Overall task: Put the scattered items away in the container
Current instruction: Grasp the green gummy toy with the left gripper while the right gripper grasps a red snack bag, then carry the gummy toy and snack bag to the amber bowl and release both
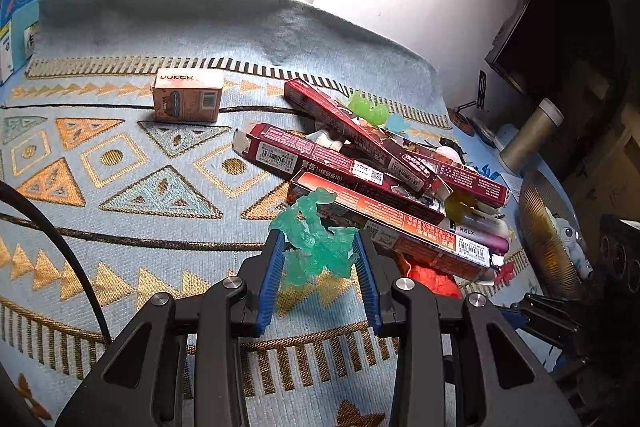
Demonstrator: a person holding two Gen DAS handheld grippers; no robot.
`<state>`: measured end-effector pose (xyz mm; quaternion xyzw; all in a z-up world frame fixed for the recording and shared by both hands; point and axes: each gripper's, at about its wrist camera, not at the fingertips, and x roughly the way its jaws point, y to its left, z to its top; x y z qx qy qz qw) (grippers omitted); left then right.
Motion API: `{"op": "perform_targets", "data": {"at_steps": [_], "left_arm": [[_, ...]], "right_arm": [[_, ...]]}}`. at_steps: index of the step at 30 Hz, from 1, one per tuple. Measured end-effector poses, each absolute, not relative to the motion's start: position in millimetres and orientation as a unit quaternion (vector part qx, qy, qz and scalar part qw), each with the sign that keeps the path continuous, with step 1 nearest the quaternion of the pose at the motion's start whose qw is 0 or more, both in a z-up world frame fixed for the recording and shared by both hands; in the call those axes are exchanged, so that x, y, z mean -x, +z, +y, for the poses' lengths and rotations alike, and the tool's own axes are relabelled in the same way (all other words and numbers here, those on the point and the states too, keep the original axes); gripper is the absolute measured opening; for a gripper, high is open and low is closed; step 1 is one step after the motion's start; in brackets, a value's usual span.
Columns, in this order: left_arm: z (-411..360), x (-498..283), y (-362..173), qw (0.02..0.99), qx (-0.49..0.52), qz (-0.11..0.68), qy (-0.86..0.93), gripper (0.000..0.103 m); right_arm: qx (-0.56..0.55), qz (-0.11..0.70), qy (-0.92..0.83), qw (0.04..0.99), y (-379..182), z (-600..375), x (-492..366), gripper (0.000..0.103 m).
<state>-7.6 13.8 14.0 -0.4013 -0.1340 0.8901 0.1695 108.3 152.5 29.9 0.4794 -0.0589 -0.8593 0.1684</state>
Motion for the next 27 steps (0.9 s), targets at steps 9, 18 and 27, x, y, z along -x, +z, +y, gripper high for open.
{"op": "perform_targets", "data": {"at_steps": [9,18,27], "left_arm": [[11,9,14,0.173,0.402,-0.147,0.887,0.032],[9,10,13,0.176,0.401,-0.15,0.886,0.032],[15,8,15,0.179,0.399,-0.135,0.889,0.032]], "right_arm": [[-0.483,-0.065,-0.869,0.082,25,160,-93,0.062],[-0.468,0.018,-0.883,-0.001,17,119,-60,0.05],[-0.476,-0.051,-0.878,0.005,42,165,-101,0.032]]}}
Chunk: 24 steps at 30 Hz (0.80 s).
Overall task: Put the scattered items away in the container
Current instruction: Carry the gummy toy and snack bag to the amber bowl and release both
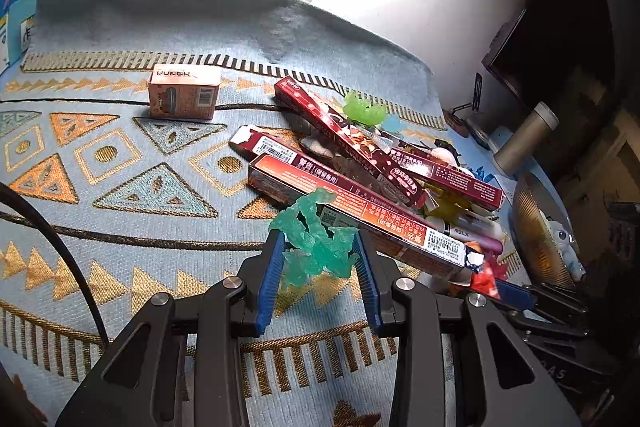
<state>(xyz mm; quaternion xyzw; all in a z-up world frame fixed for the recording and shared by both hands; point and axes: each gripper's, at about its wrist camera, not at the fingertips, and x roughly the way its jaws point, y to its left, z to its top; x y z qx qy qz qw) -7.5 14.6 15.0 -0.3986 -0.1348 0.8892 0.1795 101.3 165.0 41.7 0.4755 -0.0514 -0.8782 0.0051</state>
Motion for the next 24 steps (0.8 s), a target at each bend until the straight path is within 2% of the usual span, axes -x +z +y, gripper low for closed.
{"op": "perform_targets", "data": {"at_steps": [7,13,21,24], "left_arm": [[30,-9,25,0.191,0.386,-0.097,0.897,0.032],[40,-30,52,0.227,0.372,-0.115,0.892,0.032],[96,-43,99,0.307,0.349,-0.105,0.879,0.032],[133,-43,115,0.338,0.334,-0.081,0.876,0.032]], "right_arm": [[-0.441,-0.09,-0.892,-0.036,72,209,-152,0.032],[-0.406,-0.135,-0.902,-0.054,96,244,-182,0.031],[-0.343,-0.219,-0.909,-0.094,140,323,-226,0.031],[-0.32,-0.226,-0.909,-0.142,159,355,-244,0.032]]}}
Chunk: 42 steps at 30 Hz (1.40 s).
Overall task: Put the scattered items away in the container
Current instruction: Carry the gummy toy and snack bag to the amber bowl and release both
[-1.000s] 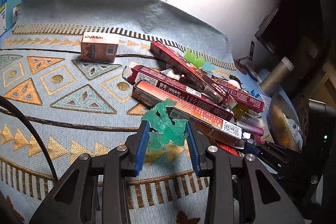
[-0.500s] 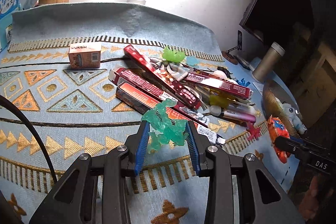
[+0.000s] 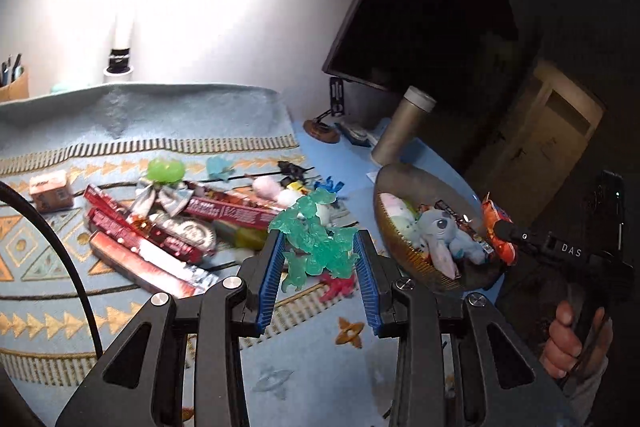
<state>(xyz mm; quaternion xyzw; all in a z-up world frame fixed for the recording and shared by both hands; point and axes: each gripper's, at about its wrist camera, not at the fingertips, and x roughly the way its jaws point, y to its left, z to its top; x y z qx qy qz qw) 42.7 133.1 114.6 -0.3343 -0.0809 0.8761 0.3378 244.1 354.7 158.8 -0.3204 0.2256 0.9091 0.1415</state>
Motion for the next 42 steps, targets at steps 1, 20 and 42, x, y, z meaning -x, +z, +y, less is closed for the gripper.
{"op": "perform_targets", "data": {"at_steps": [1,20,42], "left_arm": [[146,-42,119,0.345,0.331,-0.074,0.875,0.032],[336,23,96,0.468,0.413,-0.082,0.777,0.043],[289,-12,99,0.449,0.407,-0.073,0.792,0.062]], "right_arm": [[0.319,0.231,0.906,0.159,163,367,-249,0.032],[0.324,0.259,0.882,0.222,142,479,-217,0.033],[0.307,0.24,0.911,0.138,153,436,-236,0.033]]}}
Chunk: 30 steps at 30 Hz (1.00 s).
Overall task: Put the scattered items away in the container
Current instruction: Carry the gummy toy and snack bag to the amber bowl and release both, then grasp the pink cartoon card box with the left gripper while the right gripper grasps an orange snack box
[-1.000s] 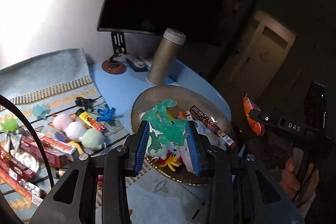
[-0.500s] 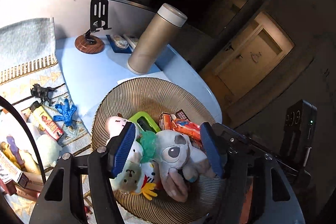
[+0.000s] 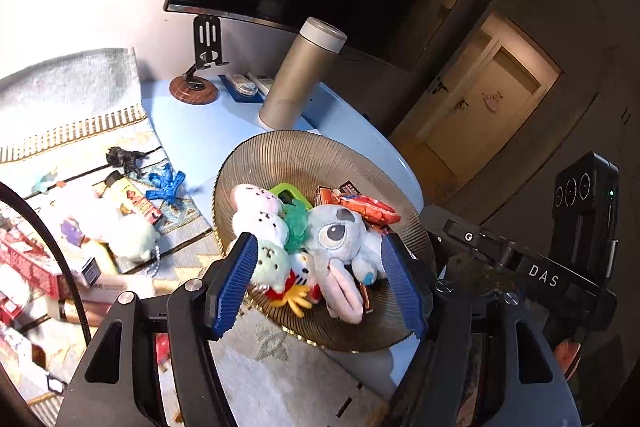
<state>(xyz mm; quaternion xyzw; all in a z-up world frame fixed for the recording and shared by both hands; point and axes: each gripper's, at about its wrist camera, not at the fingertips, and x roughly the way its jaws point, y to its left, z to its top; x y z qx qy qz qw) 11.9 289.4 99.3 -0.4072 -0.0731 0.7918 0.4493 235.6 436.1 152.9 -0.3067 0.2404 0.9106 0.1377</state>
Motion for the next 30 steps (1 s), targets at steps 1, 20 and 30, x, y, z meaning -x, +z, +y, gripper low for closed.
{"op": "perform_targets", "data": {"at_steps": [1,20,30], "left_arm": [[280,-17,99,0.446,0.406,-0.074,0.794,0.062],[-18,31,55,0.194,0.398,-0.016,0.896,0.065],[-77,156,48,0.118,0.392,-0.038,0.912,0.065]], "right_arm": [[0.307,0.237,0.913,0.129,155,428,-236,0.033],[0.434,0.119,0.892,-0.033,97,228,-162,0.033],[0.481,0.071,0.873,-0.027,70,184,-115,0.033]]}}
